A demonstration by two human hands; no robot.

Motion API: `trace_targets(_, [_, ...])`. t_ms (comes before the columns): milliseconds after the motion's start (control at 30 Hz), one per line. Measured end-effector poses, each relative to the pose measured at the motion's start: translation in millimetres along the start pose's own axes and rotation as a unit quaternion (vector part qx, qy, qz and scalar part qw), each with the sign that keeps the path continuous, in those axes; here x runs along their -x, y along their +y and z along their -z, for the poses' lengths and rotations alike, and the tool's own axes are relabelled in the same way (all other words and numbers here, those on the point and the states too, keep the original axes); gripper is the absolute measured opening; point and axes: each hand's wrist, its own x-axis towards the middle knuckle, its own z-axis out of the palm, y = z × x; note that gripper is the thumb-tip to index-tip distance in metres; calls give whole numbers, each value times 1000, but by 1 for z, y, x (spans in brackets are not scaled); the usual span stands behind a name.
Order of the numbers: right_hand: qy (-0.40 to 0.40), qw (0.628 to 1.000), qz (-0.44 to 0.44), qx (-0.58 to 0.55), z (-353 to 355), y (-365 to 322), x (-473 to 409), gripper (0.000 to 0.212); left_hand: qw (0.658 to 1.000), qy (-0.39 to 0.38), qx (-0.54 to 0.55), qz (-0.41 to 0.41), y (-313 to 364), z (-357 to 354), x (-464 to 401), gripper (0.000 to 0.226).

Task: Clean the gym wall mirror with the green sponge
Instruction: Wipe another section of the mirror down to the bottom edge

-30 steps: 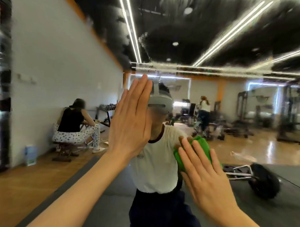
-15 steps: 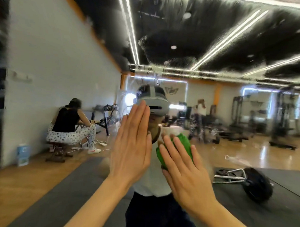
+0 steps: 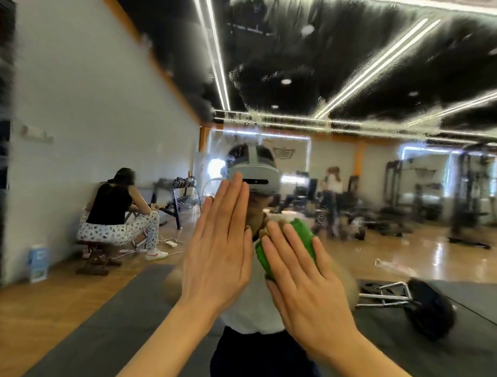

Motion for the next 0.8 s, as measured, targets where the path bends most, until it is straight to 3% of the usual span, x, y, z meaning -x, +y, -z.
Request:
trace_targets(100, [-10,999,39,20,1,30,-33,61,1000,2,-4,0,1,0,0,60])
trace_targets(267, [93,986,-137,-11,8,74,-159,57,1000,7,-9,1,2,0,-1,61])
trace_targets(333, [93,984,-149,-23,3,57,-127,58,1000,8,-4,0,2,0,-1,61])
trace_targets(467, [-22,997,-66,-26,4,-3,21,65,1000,11,3,1,4,1,-1,60])
trace_targets(567, [-51,999,12,6,8,25,26,64,1000,8,1,4,5,3,-1,60])
trace_targets(700, [45,989,-137,-21,17,92,-86,59,1000,11,-8,4,7,4,-2,58])
trace_targets(800, [71,977,-201,-24,15,92,-93,59,1000,15,-12,4,7,4,-2,58])
